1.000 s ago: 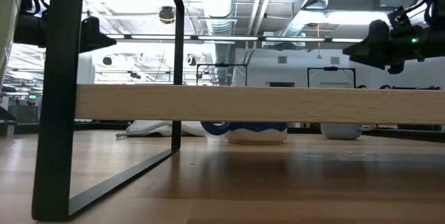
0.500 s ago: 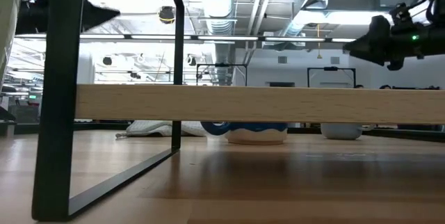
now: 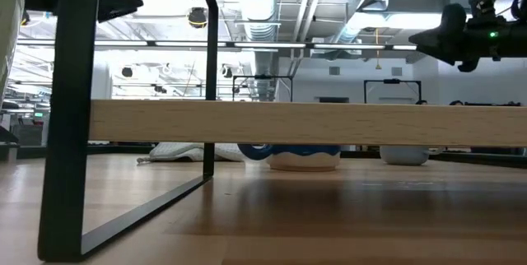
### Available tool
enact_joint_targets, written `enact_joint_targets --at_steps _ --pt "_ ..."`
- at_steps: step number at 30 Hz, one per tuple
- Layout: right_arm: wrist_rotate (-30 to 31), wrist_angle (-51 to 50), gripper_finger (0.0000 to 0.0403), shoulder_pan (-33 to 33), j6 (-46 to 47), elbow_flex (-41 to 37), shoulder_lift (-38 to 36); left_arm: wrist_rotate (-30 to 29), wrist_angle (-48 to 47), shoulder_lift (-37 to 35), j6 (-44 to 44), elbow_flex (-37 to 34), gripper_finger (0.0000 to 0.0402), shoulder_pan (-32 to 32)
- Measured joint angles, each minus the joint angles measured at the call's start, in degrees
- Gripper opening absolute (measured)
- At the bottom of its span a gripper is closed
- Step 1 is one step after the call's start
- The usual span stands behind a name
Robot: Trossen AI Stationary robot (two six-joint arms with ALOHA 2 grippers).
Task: Stack small to large cups/mugs on shelf
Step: Put the blue mug on the shelf
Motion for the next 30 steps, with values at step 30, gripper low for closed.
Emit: enact_joint_targets --at_steps 30 --pt "-8.1 -43.2 0.0244 11.6 15.0 30.2 25.9 0.6 -2.5 15.1 2.0 -0.1 0.0163 0.0"
